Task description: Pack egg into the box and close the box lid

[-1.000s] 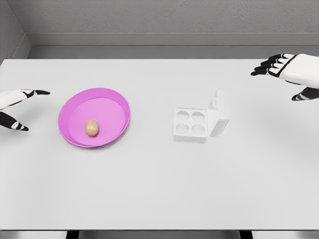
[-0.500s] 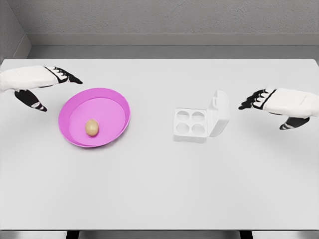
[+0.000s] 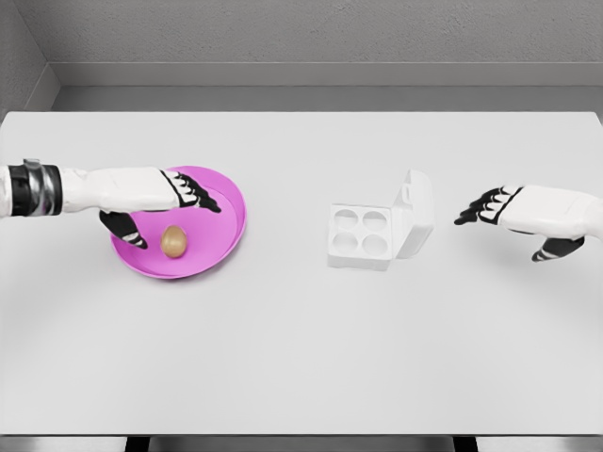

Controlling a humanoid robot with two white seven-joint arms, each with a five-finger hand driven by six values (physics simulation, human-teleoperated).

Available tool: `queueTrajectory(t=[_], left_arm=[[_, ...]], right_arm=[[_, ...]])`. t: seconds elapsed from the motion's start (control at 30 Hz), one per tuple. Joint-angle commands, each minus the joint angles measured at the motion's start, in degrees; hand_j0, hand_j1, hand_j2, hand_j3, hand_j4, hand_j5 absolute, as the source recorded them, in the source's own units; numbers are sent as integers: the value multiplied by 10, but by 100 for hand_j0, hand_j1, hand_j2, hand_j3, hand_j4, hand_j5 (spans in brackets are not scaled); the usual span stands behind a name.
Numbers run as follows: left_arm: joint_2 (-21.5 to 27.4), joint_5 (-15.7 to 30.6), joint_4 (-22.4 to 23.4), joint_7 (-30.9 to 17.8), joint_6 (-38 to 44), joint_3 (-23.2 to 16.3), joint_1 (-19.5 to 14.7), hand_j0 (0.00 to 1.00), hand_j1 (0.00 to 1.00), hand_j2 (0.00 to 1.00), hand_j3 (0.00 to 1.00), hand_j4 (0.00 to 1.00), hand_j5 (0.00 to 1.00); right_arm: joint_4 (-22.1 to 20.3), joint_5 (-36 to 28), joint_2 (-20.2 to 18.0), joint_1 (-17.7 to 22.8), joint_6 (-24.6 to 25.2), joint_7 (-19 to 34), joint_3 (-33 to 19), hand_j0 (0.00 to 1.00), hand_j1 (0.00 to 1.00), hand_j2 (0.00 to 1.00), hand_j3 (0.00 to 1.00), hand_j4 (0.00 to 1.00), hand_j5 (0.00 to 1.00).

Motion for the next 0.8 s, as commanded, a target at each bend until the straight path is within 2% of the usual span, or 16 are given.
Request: queueTrajectory(t=[0.0,0.13,0.3,0.53,0.77], left_arm=[[2,0,-2,0,1,-1,0,99,99,99,99,99,99],[6,-1,-2,0,1,-1,4,99,99,99,99,99,99],[1,-41,3,0,1,-4,6,98,98,98,98,98,98],[-1,-43,11,0,1,-4,6,97,97,97,97,97,97],[-2,-44,11,0,1,-14,8,92,92,92,92,92,92]], right_arm=[[2,-3,0,0,2,0,0,100,100,100,100,100,100],[2,-3,0,4,2,0,1,100,100,100,100,100,100],[6,1,0,3,2,0,11,100,100,100,100,100,100],[2,5,0,-5,2,0,10,100,100,100,100,100,100],[0,5,0,-7,2,0,10,100,100,100,100,100,100]])
